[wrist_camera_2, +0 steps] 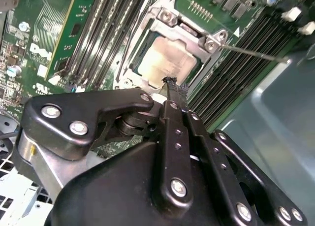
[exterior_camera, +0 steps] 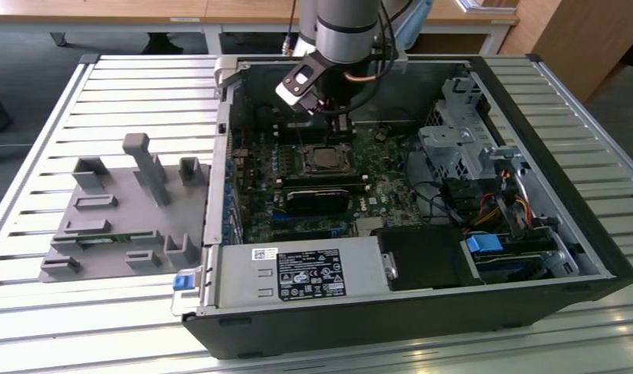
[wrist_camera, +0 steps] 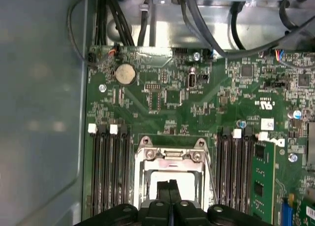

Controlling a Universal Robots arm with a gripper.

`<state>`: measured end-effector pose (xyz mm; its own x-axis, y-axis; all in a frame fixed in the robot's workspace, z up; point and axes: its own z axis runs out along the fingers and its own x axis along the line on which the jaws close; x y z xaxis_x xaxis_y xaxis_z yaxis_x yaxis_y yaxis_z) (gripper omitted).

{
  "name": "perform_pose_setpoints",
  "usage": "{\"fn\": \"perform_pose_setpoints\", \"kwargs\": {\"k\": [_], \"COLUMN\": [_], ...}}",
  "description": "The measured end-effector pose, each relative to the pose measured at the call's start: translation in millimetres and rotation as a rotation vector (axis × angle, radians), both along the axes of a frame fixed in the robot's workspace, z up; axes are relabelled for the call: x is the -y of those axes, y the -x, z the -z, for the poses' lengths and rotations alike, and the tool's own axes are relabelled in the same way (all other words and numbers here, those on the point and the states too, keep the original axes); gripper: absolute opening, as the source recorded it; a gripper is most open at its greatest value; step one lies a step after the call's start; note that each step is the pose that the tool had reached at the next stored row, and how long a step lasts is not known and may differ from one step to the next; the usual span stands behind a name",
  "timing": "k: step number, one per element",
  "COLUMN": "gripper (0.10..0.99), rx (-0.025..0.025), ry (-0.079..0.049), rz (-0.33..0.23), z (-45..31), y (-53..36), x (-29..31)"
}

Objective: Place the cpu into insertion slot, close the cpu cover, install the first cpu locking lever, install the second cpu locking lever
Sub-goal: 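Close the cpu cover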

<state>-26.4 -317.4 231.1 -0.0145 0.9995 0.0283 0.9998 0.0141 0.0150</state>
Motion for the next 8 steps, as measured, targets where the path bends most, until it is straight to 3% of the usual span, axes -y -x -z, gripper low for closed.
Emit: {"fn": "perform_pose_setpoints", "kwargs": {"k": [8], "gripper": [0.106], "rx": [-0.0001], "ry": [0.000], "rz": [0.000], "z": [0.0], "y": [5.6], "x": [0.0]}}
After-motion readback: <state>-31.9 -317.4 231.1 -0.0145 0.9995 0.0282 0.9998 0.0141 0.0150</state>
